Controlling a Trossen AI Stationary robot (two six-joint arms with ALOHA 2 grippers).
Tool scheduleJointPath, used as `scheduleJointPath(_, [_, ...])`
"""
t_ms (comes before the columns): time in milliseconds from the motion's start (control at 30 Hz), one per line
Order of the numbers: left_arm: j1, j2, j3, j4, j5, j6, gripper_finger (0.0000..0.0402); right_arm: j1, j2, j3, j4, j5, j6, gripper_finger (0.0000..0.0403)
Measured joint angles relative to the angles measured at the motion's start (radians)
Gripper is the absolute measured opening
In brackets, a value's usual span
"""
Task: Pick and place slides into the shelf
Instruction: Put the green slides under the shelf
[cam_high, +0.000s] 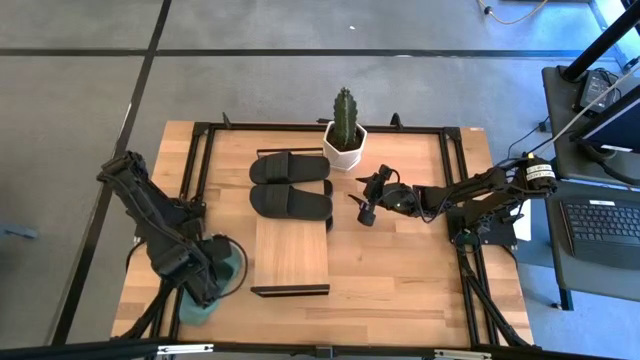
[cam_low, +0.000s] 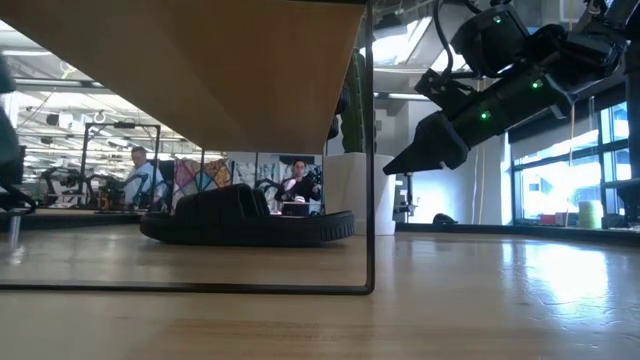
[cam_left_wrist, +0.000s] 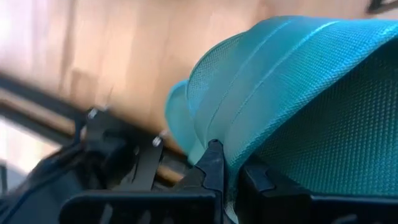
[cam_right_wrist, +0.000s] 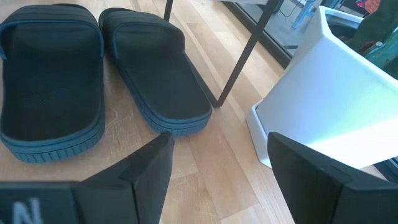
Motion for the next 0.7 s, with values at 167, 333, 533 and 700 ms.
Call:
scheduleJointPath(167, [-0.004,-0.002,0.049,0.007,-0.005,-0.046,0.0004,0.0,0.0,0.0,0.0,0.0,0.0,0.0259])
scheduleJointPath(333, [-0.007,-0.001,0.063,0.001,0.008,-0.049,0.0004,0.0,0.0,0.0,-0.001,0.0,0.0,0.0259])
scheduleJointPath(533, [-0.007,-0.001,0.064,0.0,0.079,-0.112,0.0003,0.0,0.0,0.0,-0.004,0.0,0.0,0.0259])
scheduleJointPath(700, [-0.006,-0.001,0.064,0.002,0.207,-0.15,0.0003,0.0,0.0,0.0,-0.003,0.0,0.0,0.0259])
